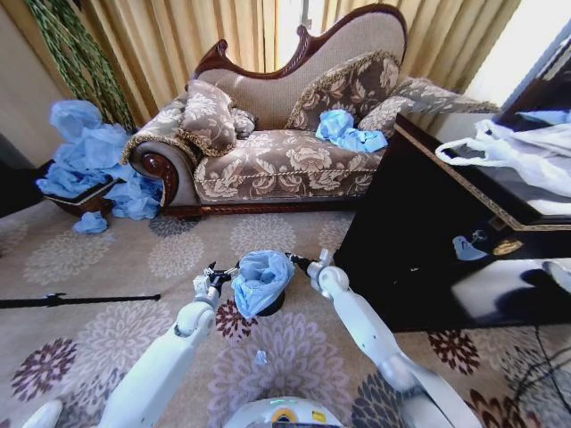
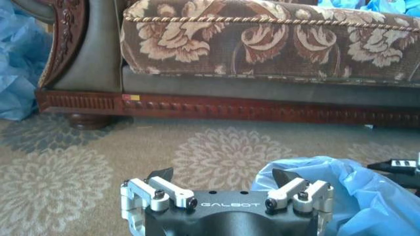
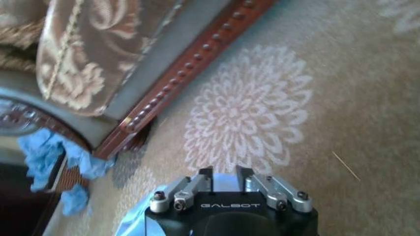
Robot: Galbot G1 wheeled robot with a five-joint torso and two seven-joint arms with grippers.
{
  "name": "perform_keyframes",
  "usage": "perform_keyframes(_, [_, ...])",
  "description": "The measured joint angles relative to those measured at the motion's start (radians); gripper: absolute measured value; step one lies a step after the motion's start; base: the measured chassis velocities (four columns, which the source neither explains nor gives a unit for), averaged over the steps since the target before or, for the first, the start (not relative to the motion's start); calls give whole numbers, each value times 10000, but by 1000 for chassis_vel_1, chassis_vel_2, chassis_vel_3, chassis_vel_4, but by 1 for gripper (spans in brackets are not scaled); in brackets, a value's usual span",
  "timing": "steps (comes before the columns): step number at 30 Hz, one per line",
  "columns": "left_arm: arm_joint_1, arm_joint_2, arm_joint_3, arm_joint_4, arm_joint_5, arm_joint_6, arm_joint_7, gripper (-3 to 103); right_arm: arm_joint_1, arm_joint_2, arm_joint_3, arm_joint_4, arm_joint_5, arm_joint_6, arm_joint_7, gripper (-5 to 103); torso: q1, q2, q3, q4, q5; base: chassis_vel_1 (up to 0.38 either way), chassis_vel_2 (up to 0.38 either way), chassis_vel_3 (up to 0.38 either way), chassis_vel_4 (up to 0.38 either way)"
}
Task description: Place a garbage bag over the trash bin.
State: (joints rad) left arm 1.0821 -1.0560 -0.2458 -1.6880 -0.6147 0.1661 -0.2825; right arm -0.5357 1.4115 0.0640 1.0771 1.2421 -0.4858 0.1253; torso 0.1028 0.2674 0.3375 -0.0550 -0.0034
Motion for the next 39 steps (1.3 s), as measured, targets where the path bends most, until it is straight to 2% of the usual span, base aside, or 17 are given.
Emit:
perform_keyframes(1, [33, -5, -31, -3, 4, -8, 22, 100, 118, -3, 28, -192, 114, -146, -6, 25, 0, 0, 0, -2, 0, 0, 0, 0, 0])
perform_keyframes(2, [71, -11, -68, -4, 6, -35, 45, 100, 262, -112, -84, -377, 145, -312, -85, 35, 0, 0, 0, -2, 0, 0, 0, 0, 0])
perform_keyframes(6, [110, -28, -117, -2, 7, -70, 65, 100, 386, -386, -417, -450, -5, -489, -398, 41, 0, 0, 0, -2, 0, 0, 0, 0, 0])
perform_keyframes(7, [126, -46, -140, 15, 7, -89, 88, 100, 472, -662, -705, -445, -358, -675, -850, 51, 0, 0, 0, -4, 1, 0, 0, 0, 0])
perform_keyframes(8, [126, -54, -144, 26, 6, -100, 106, 100, 509, -743, -812, -425, -416, -712, -962, 51, 0, 0, 0, -7, 0, 0, 0, 0, 0])
perform_keyframes(9, [125, -80, -148, 62, 10, -130, 160, 100, 616, -851, -1034, -380, -474, -771, -1163, 57, 0, 0, 0, -10, -1, 0, 0, 0, 0])
perform_keyframes(11, [123, -99, -149, 89, 15, -143, 190, 100, 698, -861, -1142, -383, -496, -779, -1270, 62, 0, 0, 0, -8, 0, 0, 0, 0, 0])
perform_keyframes(14, [91, -143, -141, 161, 35, -174, 228, 100, 1094, -531, -1175, -814, -442, -766, -1405, 79, 0, 0, 0, 3, -1, 0, 0, 0, 0])
perform_keyframes(18, [80, -160, -132, 187, 40, -182, 240, 100, 1195, -403, -1115, -933, -232, -763, -1371, 84, 1, 0, 0, 3, 0, 0, 0, 0, 0])
perform_keyframes(19, [70, -171, -131, 217, 40, -197, 245, 100, 1218, -391, -1121, -932, -119, -775, -1375, 94, 0, 0, 0, -2, -1, 0, 0, 0, 0])
perform_keyframes(20, [61, -181, -130, 256, 42, -211, 254, 100, 1220, -402, -1168, -918, 53, -810, -1371, 96, 0, 0, 0, -5, -1, 0, 0, 0, 0])
perform_keyframes(24, [51, -217, -131, 313, 69, -251, 274, 100, 1215, -392, -1252, -922, 544, -838, -1209, 100, 0, 0, -1, -3, -1, 0, 0, 0, 0])
perform_keyframes(26, [61, -262, -132, 356, 109, -290, 285, 100, 1179, -269, -1225, -1003, 842, -813, -952, 91, -1, 0, -1, -3, 0, 0, 0, 0, 0])
perform_keyframes(28, [67, -276, -132, 373, 130, -308, 296, 100, 1172, -204, -1169, -1053, 916, -798, -886, 91, -1, 0, -1, -3, 1, 0, 0, 0, 0])
perform_keyframes(29, [76, -298, -131, 401, 157, -328, 317, 100, 1171, -102, -1056, -1143, 965, -783, -819, 87, -1, 0, -1, -1, -1, 0, 0, 0, 0])
perform_keyframes(30, [78, -315, -132, 418, 173, -349, 335, 100, 1174, -5, -968, -1260, 971, -770, -783, 77, -1, 0, -1, -1, -2, 0, 0, 0, 0])
perform_keyframes(39, [8, -320, -134, 470, 182, -375, 403, 100, 1099, 77, -961, -1379, 929, -716, -706, 68, -1, 0, -1, -2, 0, 0, 0, 0, 0])
